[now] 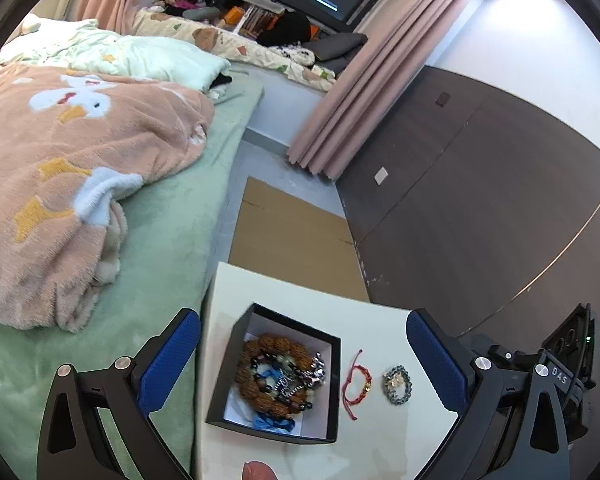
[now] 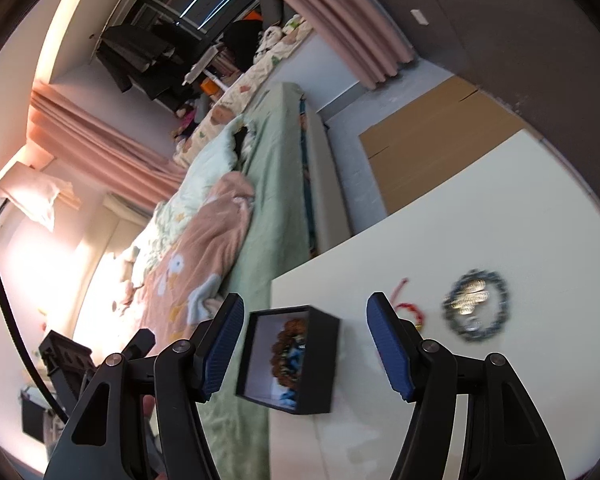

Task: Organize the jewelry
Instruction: 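Grasp the red string bracelet with the left tool and lift it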

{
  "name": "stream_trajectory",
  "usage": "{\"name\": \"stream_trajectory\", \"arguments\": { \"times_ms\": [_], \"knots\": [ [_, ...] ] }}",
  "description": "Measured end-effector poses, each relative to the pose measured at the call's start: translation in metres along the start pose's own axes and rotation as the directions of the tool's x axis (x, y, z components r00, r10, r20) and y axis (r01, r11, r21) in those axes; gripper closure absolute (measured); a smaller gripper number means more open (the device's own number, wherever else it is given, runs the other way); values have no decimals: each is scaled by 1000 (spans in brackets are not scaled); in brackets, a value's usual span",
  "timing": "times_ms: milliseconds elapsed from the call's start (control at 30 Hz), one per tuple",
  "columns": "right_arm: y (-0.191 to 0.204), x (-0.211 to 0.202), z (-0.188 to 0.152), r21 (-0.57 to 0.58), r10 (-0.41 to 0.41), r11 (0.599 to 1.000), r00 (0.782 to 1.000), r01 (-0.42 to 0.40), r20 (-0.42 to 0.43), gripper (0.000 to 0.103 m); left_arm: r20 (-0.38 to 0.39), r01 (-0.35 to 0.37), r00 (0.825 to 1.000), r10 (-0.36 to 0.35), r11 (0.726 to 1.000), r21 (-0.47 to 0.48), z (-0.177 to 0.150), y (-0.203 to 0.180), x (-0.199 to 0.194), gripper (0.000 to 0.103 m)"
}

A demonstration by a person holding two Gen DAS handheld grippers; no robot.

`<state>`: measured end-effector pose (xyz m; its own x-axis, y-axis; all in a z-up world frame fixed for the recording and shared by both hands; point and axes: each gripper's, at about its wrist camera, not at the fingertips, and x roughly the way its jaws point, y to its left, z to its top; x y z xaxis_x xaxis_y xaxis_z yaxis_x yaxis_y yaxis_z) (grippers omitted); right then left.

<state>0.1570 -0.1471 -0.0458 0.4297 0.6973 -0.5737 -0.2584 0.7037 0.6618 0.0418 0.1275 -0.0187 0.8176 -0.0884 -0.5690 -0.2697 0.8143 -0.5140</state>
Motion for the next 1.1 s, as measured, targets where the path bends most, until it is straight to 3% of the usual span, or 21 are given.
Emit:
{"name": "stream_trajectory", "arguments": {
  "times_ms": [167,433,567,667,733,800,867,1100],
  "knots": [
    [-18,-10,3,-6,-84,996,996,84,-22,38,-70,-26,997,29,998,51,-11,-21,20,0],
    [-54,-28,9,-2,-188,982,981,188,-44,38,-95,-10,995,23,991,130,-27,-56,37,0],
    [-71,-29,13,25,-260,965,963,262,-66,38,-108,11,994,8,983,181,-37,-74,47,3],
    [-84,-27,14,58,-284,955,954,290,-100,38,-138,29,990,2,975,222,-47,-86,57,17],
    [-92,-25,15,78,-291,951,950,301,-117,38,-163,29,987,12,968,248,-54,-94,66,32],
    [-98,-26,16,92,-337,933,934,349,-120,38,-189,34,982,19,962,270,-60,-100,75,40],
    [-101,-26,18,100,-360,923,925,373,-121,38,-209,40,978,23,955,294,-67,-106,84,42],
    [-108,-26,25,129,-338,926,931,355,-138,38,-253,55,967,37,935,350,-82,-119,108,42]
  ]
}}
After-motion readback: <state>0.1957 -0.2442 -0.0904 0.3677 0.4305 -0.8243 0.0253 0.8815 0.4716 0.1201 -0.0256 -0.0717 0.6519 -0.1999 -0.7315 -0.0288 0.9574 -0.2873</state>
